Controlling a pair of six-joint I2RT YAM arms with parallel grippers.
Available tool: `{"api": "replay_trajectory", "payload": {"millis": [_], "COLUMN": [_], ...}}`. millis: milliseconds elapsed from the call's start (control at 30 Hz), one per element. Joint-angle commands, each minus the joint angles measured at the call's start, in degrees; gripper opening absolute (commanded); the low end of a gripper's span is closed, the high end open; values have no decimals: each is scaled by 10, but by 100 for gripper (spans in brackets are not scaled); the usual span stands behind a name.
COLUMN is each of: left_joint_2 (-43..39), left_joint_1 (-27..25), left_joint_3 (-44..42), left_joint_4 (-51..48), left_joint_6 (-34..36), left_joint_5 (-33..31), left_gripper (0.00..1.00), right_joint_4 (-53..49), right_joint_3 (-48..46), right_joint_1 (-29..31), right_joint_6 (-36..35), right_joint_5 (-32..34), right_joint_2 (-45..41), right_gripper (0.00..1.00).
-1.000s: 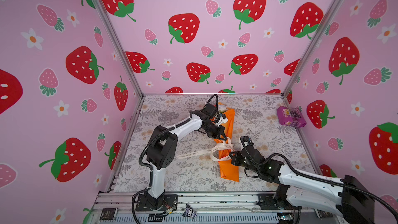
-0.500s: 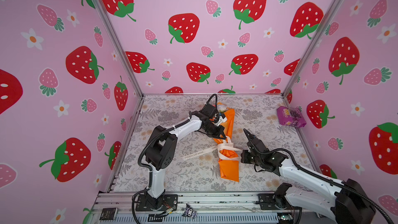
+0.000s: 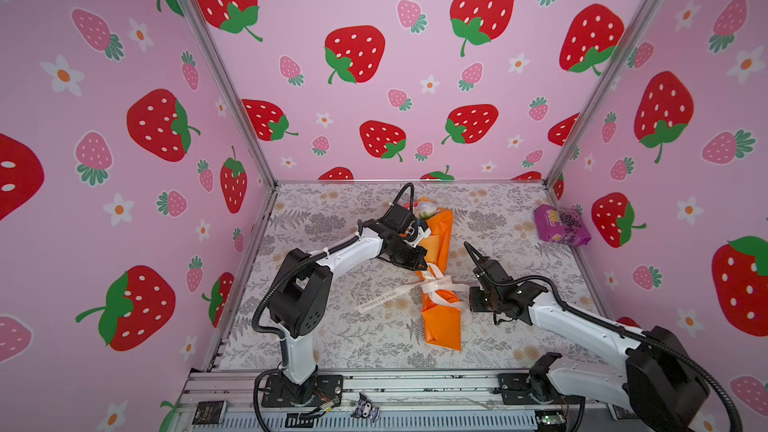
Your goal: Tie the bouquet of fake flowers
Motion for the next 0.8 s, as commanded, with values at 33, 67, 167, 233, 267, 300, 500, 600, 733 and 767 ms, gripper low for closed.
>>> {"api": "replay_trajectory", "payload": {"millis": [33, 67, 167, 233, 267, 300, 500, 600, 733, 767], "left_joint_2": [-7, -8, -7, -7, -8, -9, -12, -14, -14, -14], "left_joint_1": [-1, -1, -1, -1, -1, -1, -1, 0, 0, 0], "left_joint_3": [-5, -7, -5, -4, -4, -5, -1, -1, -1, -1], "left_joint_4": [16, 19, 15, 16, 16, 16, 12, 10, 4, 6], "left_joint_6": [-9, -11, -13, -14, -13, -14, -11, -10, -7, -7], "left_joint_5": [10, 17, 21, 25, 25, 26, 26, 26, 27, 28], "left_gripper": [0, 0, 0, 0, 0, 0, 0, 0, 0, 0], "right_joint_4": [-31, -27, 6, 36, 45, 77, 165, 154, 133, 131], "right_joint_3": [43, 48, 44, 40, 36, 31, 18, 33, 45, 45], "right_joint_1": [-3, -1, -1, -2, 0, 2, 58, 81, 93, 93], "right_joint_6": [-36, -39, -56, -68, -68, -73, -98, -120, -138, -139], "right_joint_5": [-19, -31, -73, -126, -152, -187, -308, -304, -261, -252], "right_joint_2": [-18, -34, -87, -109, -118, -122, -73, -29, 12, 19], "right_gripper": [32, 38, 46, 47, 47, 47, 51, 51, 55, 54]}}
